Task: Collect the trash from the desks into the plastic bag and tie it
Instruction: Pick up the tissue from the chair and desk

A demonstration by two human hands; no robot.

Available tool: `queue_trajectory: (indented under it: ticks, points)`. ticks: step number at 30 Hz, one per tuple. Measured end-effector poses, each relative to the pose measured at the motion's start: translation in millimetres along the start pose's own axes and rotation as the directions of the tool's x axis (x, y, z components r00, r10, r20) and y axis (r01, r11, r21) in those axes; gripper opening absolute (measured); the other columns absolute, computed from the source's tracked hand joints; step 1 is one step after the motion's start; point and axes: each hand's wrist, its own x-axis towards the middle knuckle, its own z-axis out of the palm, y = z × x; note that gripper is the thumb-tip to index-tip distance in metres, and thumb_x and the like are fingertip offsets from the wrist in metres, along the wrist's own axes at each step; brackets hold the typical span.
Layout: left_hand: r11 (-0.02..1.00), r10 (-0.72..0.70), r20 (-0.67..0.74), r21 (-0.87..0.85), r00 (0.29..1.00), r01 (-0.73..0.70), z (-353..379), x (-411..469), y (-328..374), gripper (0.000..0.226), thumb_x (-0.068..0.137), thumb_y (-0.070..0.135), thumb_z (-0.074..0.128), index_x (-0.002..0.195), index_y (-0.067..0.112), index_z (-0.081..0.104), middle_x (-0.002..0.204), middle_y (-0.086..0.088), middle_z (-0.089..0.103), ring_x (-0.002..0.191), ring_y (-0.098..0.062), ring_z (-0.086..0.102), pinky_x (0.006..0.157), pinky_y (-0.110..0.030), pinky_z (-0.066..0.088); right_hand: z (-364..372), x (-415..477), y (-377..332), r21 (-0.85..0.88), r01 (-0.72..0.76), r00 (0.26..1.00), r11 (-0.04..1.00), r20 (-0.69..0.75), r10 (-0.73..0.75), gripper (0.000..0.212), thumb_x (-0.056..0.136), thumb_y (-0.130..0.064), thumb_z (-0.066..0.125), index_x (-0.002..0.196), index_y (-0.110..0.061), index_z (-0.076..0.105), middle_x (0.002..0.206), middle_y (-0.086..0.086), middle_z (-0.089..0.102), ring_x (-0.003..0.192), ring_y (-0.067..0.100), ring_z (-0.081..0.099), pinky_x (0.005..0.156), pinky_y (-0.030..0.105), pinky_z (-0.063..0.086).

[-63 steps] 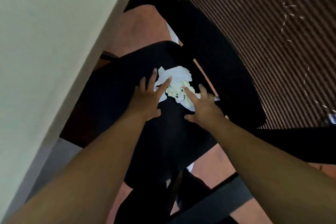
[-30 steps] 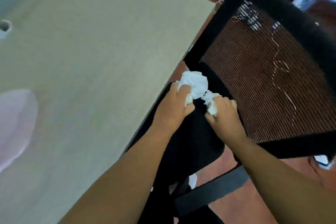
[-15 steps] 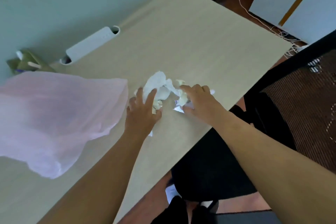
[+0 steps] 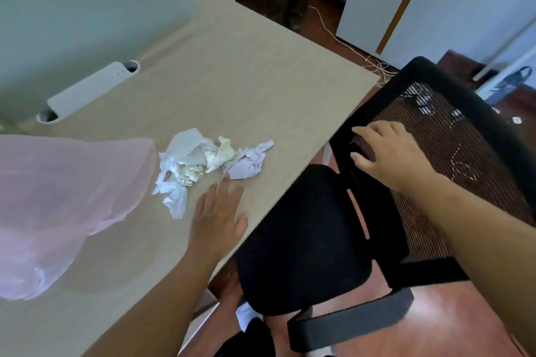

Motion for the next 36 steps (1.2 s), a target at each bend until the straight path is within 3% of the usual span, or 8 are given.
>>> queue_trajectory:
  ticks: [6,8,13,17,24,30,33,36]
  points:
    - [0.994,-0.106,0.073,0.011,0.992,0.106,14.9,-10.1,16.6,0.064,0.093,0.047,0.018,0.150,0.024,0.038,0.159,-0.009,0.028,0.144,-0.035,0.027,0.114,-0.052,0.023,-30.5,-66.6,106.7,-0.170,-0.194,0.978,0.966,-0.106,0.178,0.049,0.083,-0.032,0.068,0.128,-0.015,0.060,0.130,0.018,0.054,0.125,0.042,0.040,0.105,0.056,0.034]
    - [0.988,-0.156,0.071,-0.008,0.985,0.157,21.9,-13.3,20.4,0.062,0.094,0.047,0.018,0.153,0.028,0.030,0.162,-0.005,0.020,0.148,-0.032,0.018,0.117,-0.051,0.017,-38.3,-85.0,137.1,-0.182,-0.250,0.966,0.951,-0.117,0.232,0.048,0.081,-0.030,0.070,0.127,-0.017,0.061,0.132,0.019,0.052,0.122,0.045,0.040,0.100,0.059,0.038]
    - [0.975,-0.219,0.023,-0.027,0.976,0.219,30.9,-25.9,22.3,0.058,0.098,0.049,0.016,0.153,0.033,0.025,0.163,0.000,0.018,0.149,-0.027,0.015,0.117,-0.048,0.015,-41.0,-123.1,189.7,-0.018,-0.421,0.891,0.907,0.181,0.417,0.060,0.090,-0.045,0.055,0.145,-0.046,0.030,0.142,0.010,0.033,0.108,0.044,0.055,0.090,0.052,0.050]
    - [0.970,-0.242,-0.016,-0.006,0.970,0.242,34.3,-26.8,24.9,0.051,0.101,0.041,0.030,0.152,0.034,0.027,0.162,0.001,0.023,0.148,-0.026,0.019,0.117,-0.049,0.018,-25.9,-131.9,183.2,0.090,-0.476,0.878,0.875,0.110,0.467,0.057,0.093,-0.045,0.052,0.146,-0.047,0.028,0.129,0.012,0.040,0.085,0.043,0.059,0.072,0.040,0.045]
    - [0.963,-0.270,0.004,0.010,0.963,0.270,31.9,-24.9,30.7,0.052,0.101,0.042,0.029,0.153,0.036,0.024,0.163,0.004,0.019,0.149,-0.023,0.014,0.117,-0.045,0.015,-22.7,-142.1,152.3,0.148,-0.491,0.871,0.858,0.102,0.481,0.061,0.094,-0.040,0.053,0.149,-0.040,0.026,0.136,0.013,0.036,0.069,0.028,0.045,0.069,0.036,0.041]
    - [0.961,-0.276,0.121,-0.002,0.954,0.278,24.1,-19.8,32.2,0.055,0.101,0.048,0.017,0.154,0.043,0.003,0.165,0.007,0.001,0.151,-0.021,-0.002,0.119,-0.044,0.004,-17.4,-148.7,91.7,0.271,-0.525,0.849,0.807,0.097,0.520,0.060,0.092,-0.035,0.052,0.149,-0.028,0.032,0.156,0.015,0.014,0.101,0.047,0.057,0.083,0.044,0.046]
    - [0.958,-0.282,0.182,-0.005,0.942,0.288,22.4,-16.2,28.3,0.055,0.100,0.052,0.013,0.152,0.046,-0.004,0.164,0.010,-0.008,0.150,-0.019,-0.008,0.119,-0.043,0.000,-12.5,-153.0,55.0,0.401,-0.509,0.842,0.762,0.051,0.537,0.053,0.092,-0.031,0.053,0.143,-0.020,0.045,0.161,0.016,0.005,0.141,0.041,0.028,0.108,0.048,0.034]
    - [0.957,-0.276,0.269,-0.008,0.923,0.288,20.2,-10.5,23.9,0.057,0.098,0.055,0.012,0.150,0.049,-0.010,0.162,0.012,-0.016,0.149,-0.018,-0.015,0.118,-0.045,-0.004,-8.3,-157.1,12.9,0.251,-0.317,0.935,0.915,-0.080,0.346,0.043,0.091,-0.027,0.054,0.133,-0.021,0.057,0.161,0.014,0.014,0.150,0.029,-0.001,0.118,0.045,0.000]
